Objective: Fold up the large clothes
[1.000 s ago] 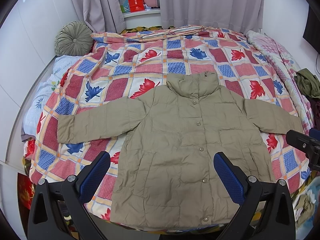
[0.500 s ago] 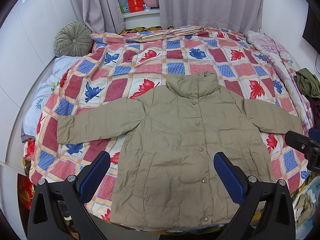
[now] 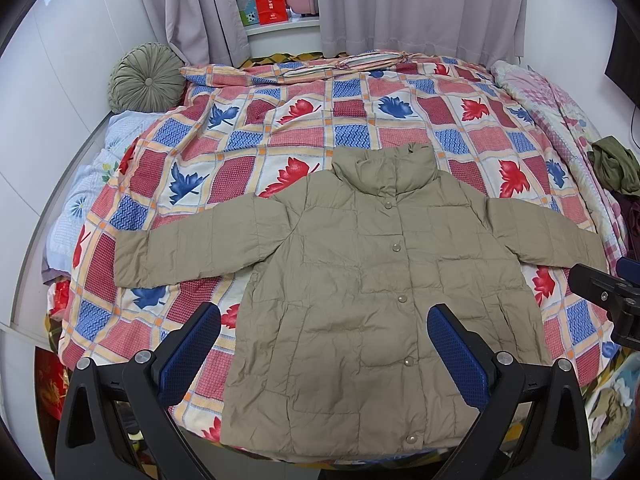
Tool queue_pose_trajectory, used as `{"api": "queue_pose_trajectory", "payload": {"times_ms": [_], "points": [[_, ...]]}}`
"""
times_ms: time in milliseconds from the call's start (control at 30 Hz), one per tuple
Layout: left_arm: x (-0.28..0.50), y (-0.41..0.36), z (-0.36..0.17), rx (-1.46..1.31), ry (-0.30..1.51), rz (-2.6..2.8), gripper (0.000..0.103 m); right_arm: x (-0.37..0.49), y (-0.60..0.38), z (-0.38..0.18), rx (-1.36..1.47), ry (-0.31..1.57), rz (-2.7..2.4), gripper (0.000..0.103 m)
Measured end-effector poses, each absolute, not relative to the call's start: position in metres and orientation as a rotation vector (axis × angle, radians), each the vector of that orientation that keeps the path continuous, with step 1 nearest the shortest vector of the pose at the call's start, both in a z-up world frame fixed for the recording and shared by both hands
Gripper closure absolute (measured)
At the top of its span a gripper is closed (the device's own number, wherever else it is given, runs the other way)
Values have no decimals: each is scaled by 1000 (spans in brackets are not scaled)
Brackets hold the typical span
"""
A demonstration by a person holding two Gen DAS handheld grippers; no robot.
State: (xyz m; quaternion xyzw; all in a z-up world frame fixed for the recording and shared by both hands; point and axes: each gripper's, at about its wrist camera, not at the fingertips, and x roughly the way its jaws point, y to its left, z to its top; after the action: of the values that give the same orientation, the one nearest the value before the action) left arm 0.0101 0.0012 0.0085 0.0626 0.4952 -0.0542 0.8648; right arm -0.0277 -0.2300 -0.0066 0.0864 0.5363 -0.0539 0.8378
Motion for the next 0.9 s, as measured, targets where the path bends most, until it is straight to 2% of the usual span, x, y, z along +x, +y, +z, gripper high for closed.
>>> {"api": "queue_pose_trajectory", "payload": {"times_ms": [900], "points": [[15,6,-3,132,1050,-97,0,-26,-228,-8,177,1148,-117,0]]}}
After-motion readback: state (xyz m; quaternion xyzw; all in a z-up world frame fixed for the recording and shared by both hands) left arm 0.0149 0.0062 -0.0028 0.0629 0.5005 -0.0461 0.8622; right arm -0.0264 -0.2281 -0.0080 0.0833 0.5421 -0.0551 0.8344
